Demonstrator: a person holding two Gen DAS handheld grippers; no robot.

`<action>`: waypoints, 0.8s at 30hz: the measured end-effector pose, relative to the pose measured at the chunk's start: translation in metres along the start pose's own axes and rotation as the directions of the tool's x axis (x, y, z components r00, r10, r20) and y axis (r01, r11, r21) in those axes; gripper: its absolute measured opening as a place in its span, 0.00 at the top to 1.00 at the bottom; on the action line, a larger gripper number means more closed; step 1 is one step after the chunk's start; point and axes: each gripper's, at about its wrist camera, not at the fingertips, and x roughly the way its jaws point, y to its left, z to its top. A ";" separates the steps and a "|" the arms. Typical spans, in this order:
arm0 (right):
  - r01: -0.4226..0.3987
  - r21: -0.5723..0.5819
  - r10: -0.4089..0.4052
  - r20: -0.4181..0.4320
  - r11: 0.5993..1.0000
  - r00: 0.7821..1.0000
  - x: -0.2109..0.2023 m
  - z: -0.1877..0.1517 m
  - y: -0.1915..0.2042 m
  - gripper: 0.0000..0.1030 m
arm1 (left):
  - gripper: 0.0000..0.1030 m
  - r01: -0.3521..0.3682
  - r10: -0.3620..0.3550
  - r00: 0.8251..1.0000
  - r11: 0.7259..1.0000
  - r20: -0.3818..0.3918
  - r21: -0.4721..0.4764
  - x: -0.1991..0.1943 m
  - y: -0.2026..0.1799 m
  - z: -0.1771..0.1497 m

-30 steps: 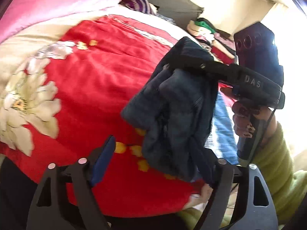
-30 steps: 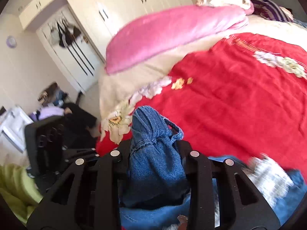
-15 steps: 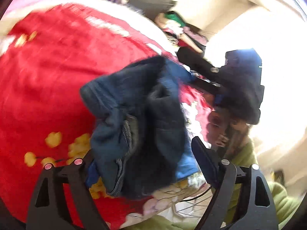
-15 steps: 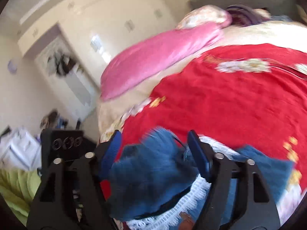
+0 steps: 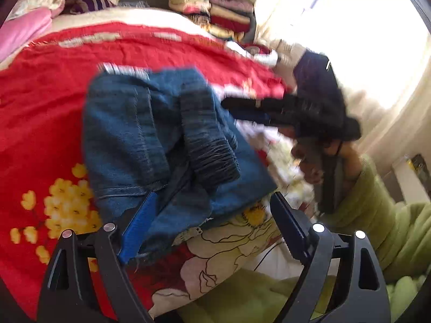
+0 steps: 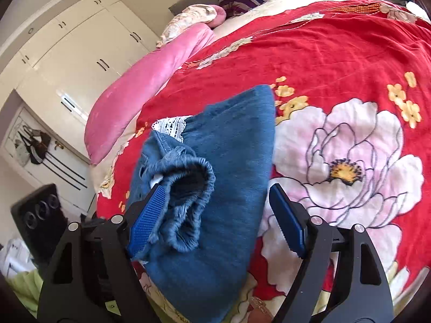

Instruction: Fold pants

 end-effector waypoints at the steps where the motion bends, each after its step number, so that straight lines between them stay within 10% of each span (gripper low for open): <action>1: 0.001 -0.010 -0.001 0.005 1.000 1.000 -0.004 -0.001 0.001 0.29 | 0.18 -0.011 0.011 0.999 1.000 0.033 -0.004 -0.011 0.000 0.002; 3: -0.006 -0.051 0.007 0.015 0.999 1.000 -0.011 0.006 0.009 0.29 | 0.19 -0.070 0.070 0.993 0.998 0.091 -0.008 -0.026 0.004 0.006; 6: -0.009 -0.119 0.007 -0.011 0.993 1.000 -0.007 0.018 0.023 0.25 | 0.55 -0.229 0.232 0.967 0.973 0.107 -0.038 -0.035 0.021 0.015; 9: 0.035 -0.146 -0.047 -0.086 0.989 0.995 0.018 0.025 0.031 0.23 | 0.73 -0.231 0.233 0.969 0.972 0.081 -0.036 -0.023 0.026 0.017; 11: 0.076 -0.170 -0.100 -0.139 0.983 0.985 0.036 0.022 0.034 0.28 | 0.73 -0.239 0.239 0.970 0.971 0.037 0.001 -0.007 0.017 0.013; 12: 0.073 -0.186 -0.101 -0.146 0.980 0.984 0.040 0.019 0.035 0.61 | 0.73 -0.242 0.243 0.970 0.970 0.000 0.032 0.004 0.011 0.007; 13: 0.037 -0.202 -0.071 -0.163 0.979 0.984 0.044 0.016 0.038 0.64 | 0.73 -0.253 0.254 0.967 0.966 -0.021 0.054 0.010 0.008 0.004; 24: 0.166 -0.380 -0.190 -0.028 0.910 0.981 0.016 0.031 0.075 0.48 | 0.71 -0.260 0.263 0.964 0.962 -0.027 0.082 0.009 0.009 -0.004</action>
